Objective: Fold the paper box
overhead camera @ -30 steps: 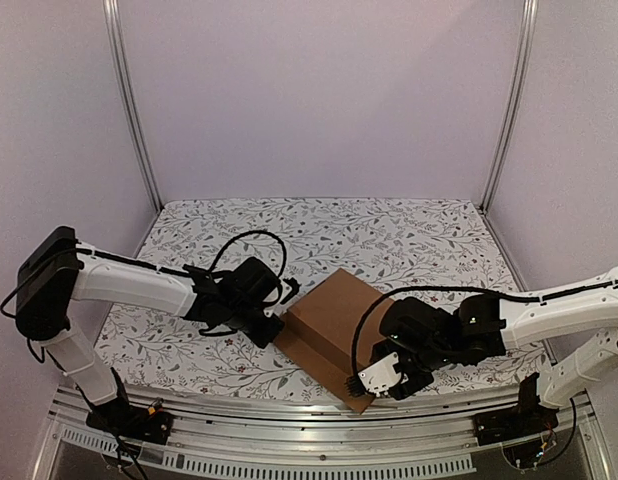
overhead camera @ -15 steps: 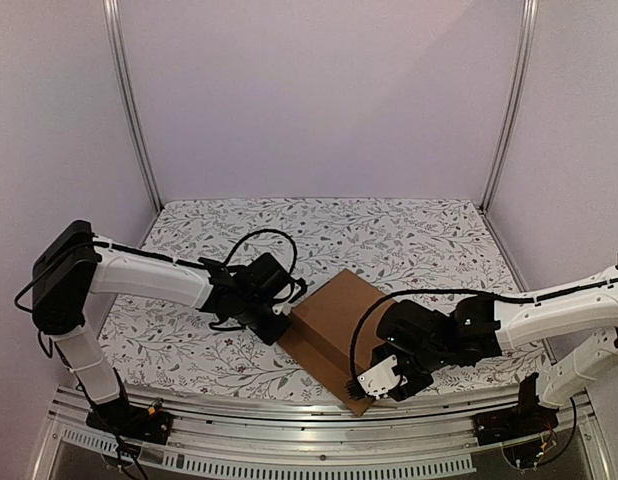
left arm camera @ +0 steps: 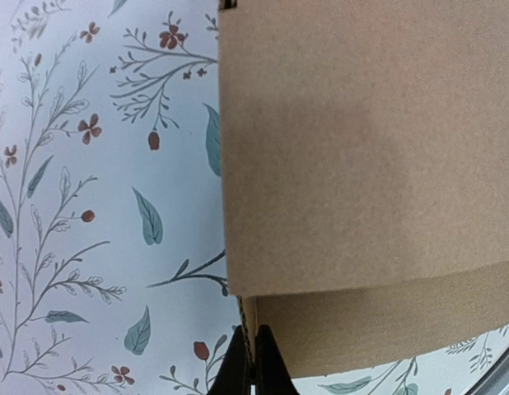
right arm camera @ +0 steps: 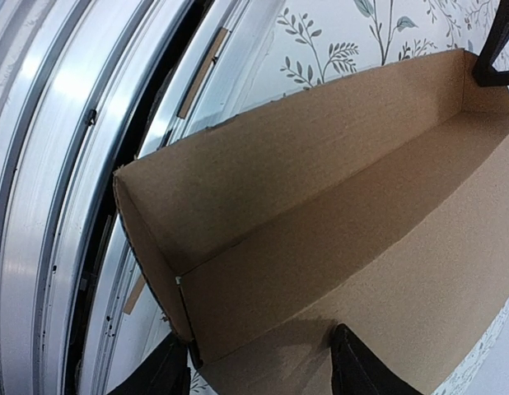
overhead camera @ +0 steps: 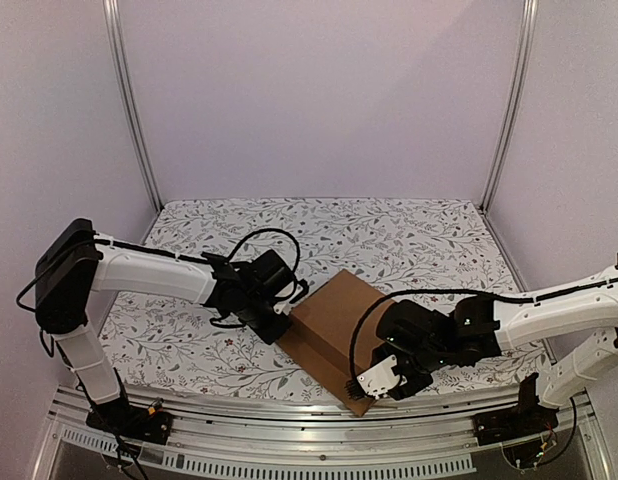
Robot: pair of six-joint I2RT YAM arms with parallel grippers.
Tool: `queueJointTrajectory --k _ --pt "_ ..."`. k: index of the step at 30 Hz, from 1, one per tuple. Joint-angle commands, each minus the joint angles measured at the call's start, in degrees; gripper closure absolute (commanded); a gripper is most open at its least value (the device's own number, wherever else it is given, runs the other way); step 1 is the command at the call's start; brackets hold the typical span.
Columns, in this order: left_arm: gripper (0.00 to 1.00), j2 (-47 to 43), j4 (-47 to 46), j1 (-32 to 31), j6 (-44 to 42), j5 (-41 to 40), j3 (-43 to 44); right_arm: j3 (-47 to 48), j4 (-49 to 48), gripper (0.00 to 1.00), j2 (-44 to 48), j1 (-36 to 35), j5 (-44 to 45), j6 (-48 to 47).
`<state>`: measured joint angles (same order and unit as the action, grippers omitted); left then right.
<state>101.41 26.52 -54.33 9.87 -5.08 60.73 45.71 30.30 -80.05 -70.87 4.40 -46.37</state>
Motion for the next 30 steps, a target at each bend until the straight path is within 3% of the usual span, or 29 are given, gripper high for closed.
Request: queueJointTrajectory --k 1,30 --pt "1.0 1.46 3.29 -0.98 -1.7 4.05 1.61 0.12 1.51 0.43 -2.76 -0.43 -1.24 0.75" --pt "1.0 6.87 17.32 -0.28 -4.01 9.66 12.57 0.19 4.22 0.44 -4.31 -0.47 -2.83 -1.01"
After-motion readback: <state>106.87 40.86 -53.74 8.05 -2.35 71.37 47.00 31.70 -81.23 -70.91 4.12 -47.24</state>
